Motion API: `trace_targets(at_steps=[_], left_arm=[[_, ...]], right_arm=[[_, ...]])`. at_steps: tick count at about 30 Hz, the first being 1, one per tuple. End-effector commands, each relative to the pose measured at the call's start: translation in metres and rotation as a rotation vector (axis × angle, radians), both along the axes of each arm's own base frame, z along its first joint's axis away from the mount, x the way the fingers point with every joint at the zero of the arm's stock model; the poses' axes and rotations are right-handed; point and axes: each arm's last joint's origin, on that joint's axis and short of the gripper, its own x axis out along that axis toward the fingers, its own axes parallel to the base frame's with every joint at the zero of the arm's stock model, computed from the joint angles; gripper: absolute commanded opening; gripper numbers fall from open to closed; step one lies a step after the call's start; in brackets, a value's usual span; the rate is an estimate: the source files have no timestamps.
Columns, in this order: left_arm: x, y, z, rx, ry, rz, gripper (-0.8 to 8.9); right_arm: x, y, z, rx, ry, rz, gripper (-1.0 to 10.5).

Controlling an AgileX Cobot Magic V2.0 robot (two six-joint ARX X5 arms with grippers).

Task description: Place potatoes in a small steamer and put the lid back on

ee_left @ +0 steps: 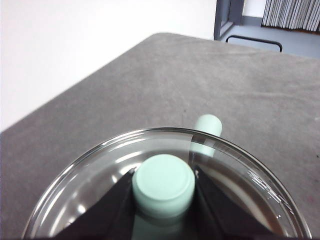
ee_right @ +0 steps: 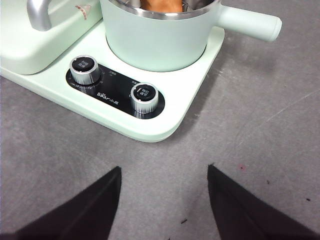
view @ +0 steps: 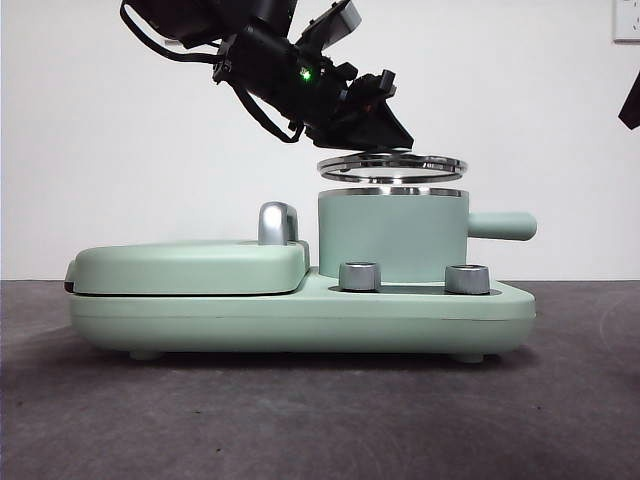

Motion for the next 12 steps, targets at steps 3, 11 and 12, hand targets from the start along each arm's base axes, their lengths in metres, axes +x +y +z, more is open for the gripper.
trace_targets(at_steps=[3, 11, 12], left_arm=[[-0.001, -0.002, 0.017, -0.050, -0.077, -0.014, 0.15], [-0.003, 0.002, -0.003, -0.090, -0.064, 0.002, 0.15], [-0.003, 0.004, -0.006, -0.097, -0.058, 0.007, 0.15]], right_arm=[[0.000, 0.001, 0.000, 0.004, 0.010, 0.000, 2.7], [-0.001, 0.001, -0.001, -0.004, 0.015, 0.002, 2.7], [-0.001, 0.001, -0.001, -0.004, 0.015, 0.002, 2.7]])
